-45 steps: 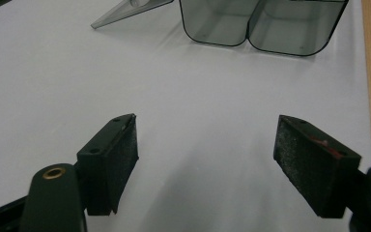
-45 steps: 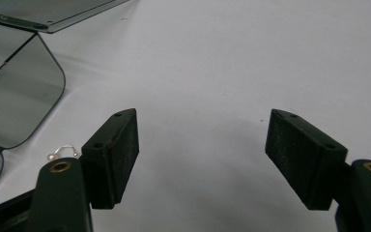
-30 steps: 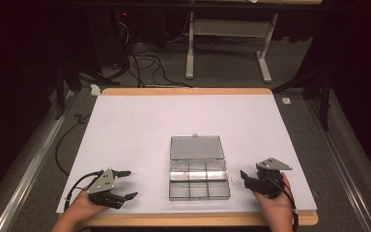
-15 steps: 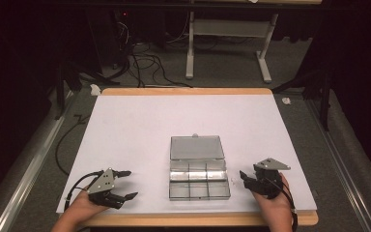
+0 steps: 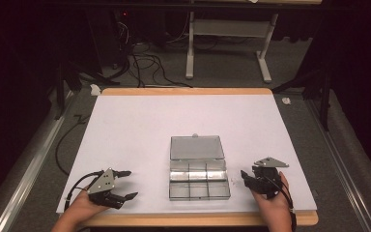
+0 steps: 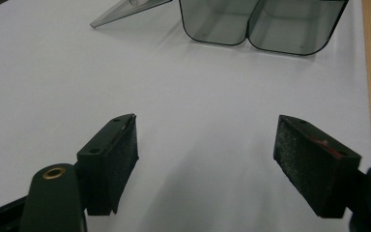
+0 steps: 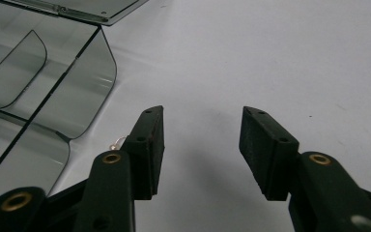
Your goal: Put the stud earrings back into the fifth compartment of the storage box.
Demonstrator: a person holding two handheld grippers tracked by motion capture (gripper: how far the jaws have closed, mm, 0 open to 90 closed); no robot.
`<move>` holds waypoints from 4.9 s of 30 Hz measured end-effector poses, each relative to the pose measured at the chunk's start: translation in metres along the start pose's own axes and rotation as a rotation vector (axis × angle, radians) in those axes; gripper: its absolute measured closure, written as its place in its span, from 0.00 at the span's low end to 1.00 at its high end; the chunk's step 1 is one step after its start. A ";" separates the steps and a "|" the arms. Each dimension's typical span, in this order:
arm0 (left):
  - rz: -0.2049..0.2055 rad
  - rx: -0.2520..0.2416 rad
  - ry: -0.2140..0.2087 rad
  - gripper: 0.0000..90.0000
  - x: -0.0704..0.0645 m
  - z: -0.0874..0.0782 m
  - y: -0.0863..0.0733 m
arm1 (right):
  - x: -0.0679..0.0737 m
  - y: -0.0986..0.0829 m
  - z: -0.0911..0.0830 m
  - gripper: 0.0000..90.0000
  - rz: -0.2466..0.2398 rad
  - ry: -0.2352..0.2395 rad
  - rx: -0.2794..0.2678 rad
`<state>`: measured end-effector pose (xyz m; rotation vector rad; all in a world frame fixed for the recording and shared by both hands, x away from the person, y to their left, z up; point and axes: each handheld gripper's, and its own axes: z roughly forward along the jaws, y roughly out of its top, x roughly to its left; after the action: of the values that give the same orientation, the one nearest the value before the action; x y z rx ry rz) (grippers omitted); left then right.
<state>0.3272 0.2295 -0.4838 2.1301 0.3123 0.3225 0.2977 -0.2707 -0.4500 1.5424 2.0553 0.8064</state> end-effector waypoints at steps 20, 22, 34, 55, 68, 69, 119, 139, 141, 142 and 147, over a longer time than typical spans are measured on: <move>0.002 0.007 -0.001 0.27 0.000 0.001 0.000 | -0.004 0.008 -0.010 0.61 -0.014 0.061 0.073; 0.006 0.007 0.000 0.27 0.000 0.000 0.000 | -0.002 0.011 -0.008 0.58 -0.032 0.063 0.103; 0.007 0.007 0.000 0.27 0.000 0.000 0.000 | 0.003 0.022 -0.002 0.59 -0.076 0.078 0.244; 0.003 0.006 -0.003 0.27 0.000 0.000 0.000 | 0.010 0.029 0.004 0.60 -0.136 0.098 0.407; 0.003 0.005 -0.004 0.27 0.000 0.000 0.000 | 0.021 0.041 0.010 0.67 -0.195 0.146 0.493; 0.002 0.004 -0.004 0.27 0.000 0.000 0.000 | 0.023 0.042 0.012 0.68 -0.196 0.143 0.504; 0.000 0.004 -0.007 0.27 0.000 0.000 0.000 | 0.031 0.047 0.021 0.96 -0.260 0.167 0.556; 0.002 0.006 -0.004 0.27 0.000 0.000 0.000 | 0.023 0.054 0.004 0.96 -0.229 0.164 0.555; 0.003 0.007 -0.004 0.27 0.000 0.000 0.000 | 0.023 0.055 0.002 0.96 -0.239 0.165 0.547; 0.003 0.007 -0.004 0.27 0.000 0.000 0.000 | 0.023 0.056 0.001 0.96 -0.238 0.164 0.546; 0.004 0.006 -0.004 0.27 0.000 0.000 0.000 | 0.025 0.061 -0.004 0.96 -0.239 0.165 0.546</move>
<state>0.3272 0.2290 -0.4838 2.1373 0.3068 0.3195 0.3307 -0.2352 -0.4053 1.4757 2.6757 0.2999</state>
